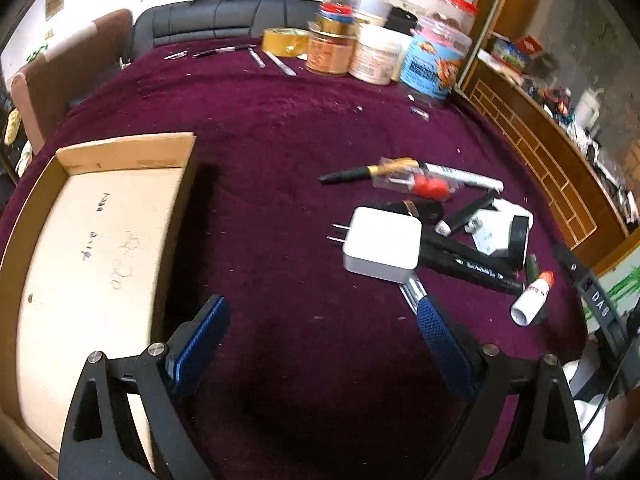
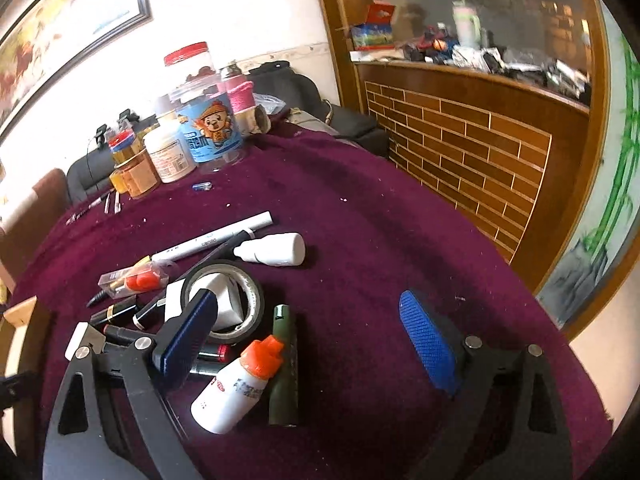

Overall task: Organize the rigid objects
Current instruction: 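Move the left tool to the white charger and close on it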

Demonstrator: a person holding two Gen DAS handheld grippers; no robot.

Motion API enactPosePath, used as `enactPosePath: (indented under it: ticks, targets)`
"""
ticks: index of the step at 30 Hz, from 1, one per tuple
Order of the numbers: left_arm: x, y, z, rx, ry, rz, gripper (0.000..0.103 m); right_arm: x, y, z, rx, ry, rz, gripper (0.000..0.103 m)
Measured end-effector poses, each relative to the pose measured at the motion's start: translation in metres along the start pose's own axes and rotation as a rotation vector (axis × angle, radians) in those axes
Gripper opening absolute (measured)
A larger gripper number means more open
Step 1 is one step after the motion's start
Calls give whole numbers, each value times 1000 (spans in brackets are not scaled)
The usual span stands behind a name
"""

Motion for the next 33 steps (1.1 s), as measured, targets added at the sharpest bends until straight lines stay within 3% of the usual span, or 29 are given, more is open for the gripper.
enactPosePath:
  ticks: [3, 5, 7, 10, 14, 15, 17, 18, 28, 31, 33]
  targets:
    - [-1, 41, 4, 149, 21, 23, 91, 7, 1, 1, 27, -30, -28, 93]
    - [1, 67, 0, 265, 41, 3, 91, 9, 4, 1, 49, -39, -48, 93]
    - [0, 78, -15, 317, 91, -30, 91, 11, 7, 2, 70, -49, -61, 93]
    - [13, 68, -50, 270, 106, -90, 91, 13, 8, 3, 83, -59, -73, 93]
    - [54, 61, -57, 282, -47, -82, 91, 14, 6, 4, 78, -68, -79, 93]
    - [62, 56, -52, 280, -81, -84, 83, 15, 6, 4, 79, -69, -80, 93]
    - [64, 48, -45, 239, -99, -18, 65, 16, 6, 5, 84, -75, -85, 93]
    - [59, 41, -43, 241, -91, -37, 48, 17, 7, 5, 87, -80, -87, 94]
    - [22, 16, 7, 205, -112, 79, 49, 24, 11, 7, 121, -121, -108, 94]
    - [19, 22, 5, 242, -85, 51, 59, 24, 11, 7, 121, -122, -107, 94]
    - [21, 26, 4, 244, -77, 45, 60, 24, 12, 8, 126, -124, -107, 94]
Point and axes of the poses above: each gripper's, at about its wrist camera, not at the fingertips, and x roughly the way its jaws point, y to its right, z to its underside, the point moved 7 cm from there along x, roughly the way its jaws point, and after that the axes turned 4 degrees about -y, right-handed, at the moved point
